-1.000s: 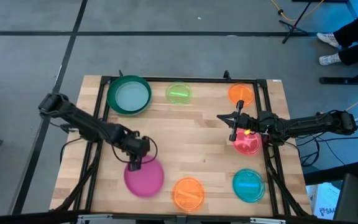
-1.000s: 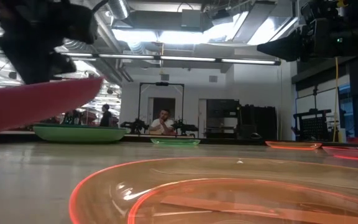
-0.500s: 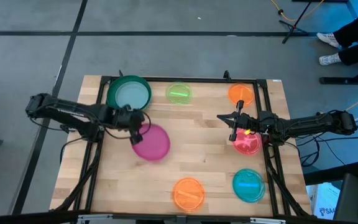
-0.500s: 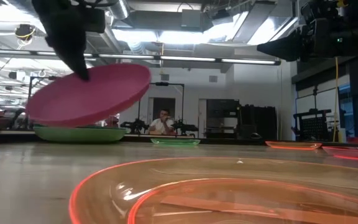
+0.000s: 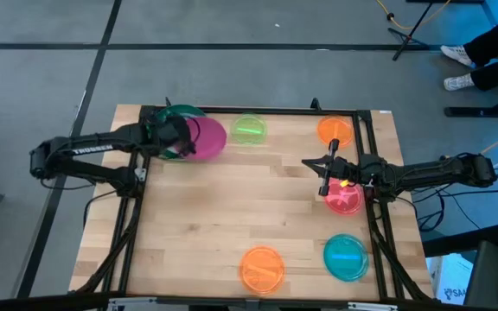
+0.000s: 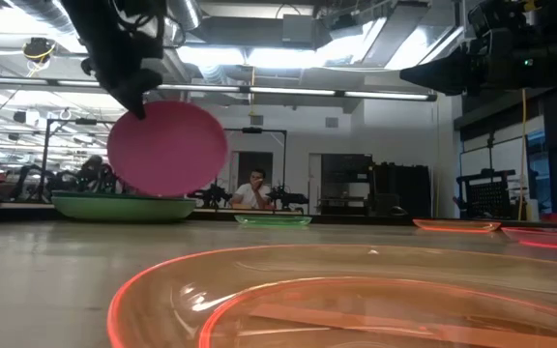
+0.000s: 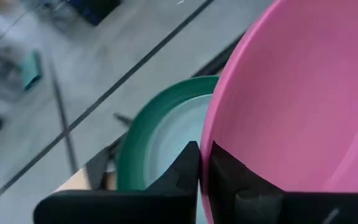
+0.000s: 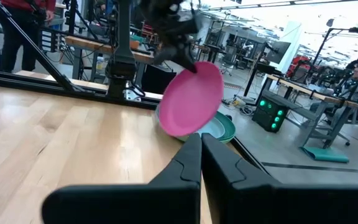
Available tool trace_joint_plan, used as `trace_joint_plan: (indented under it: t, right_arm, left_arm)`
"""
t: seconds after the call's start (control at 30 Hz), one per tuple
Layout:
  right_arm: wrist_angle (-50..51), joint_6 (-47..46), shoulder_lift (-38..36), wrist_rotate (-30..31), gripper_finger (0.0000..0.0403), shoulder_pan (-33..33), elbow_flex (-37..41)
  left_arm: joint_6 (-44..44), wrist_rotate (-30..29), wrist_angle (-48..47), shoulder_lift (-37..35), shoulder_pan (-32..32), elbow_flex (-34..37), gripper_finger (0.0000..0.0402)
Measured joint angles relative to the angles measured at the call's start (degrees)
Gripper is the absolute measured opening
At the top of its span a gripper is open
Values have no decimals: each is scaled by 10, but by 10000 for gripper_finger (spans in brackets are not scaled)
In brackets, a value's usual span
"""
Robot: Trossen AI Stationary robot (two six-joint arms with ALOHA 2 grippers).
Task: Stack plastic plates
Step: Stack the pink plate on the blue plate
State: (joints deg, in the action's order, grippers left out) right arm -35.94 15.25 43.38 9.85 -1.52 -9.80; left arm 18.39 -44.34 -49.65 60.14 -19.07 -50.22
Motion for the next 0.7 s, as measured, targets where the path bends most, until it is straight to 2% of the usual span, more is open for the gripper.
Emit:
trace_joint_plan:
  t: [0.27, 0.53, 0.7]
  right_arm:
    - [0, 0, 0, 0, 5, 0, 0]
    - [0, 0, 0, 0, 5, 0, 0]
    - [0, 0, 0, 0, 5, 0, 0]
  left_arm:
    - [-43, 1, 36, 2, -131, 0, 9]
    - [-62, 118, 25, 17, -228, 0, 9]
    - [-70, 119, 23, 37, -256, 0, 9]
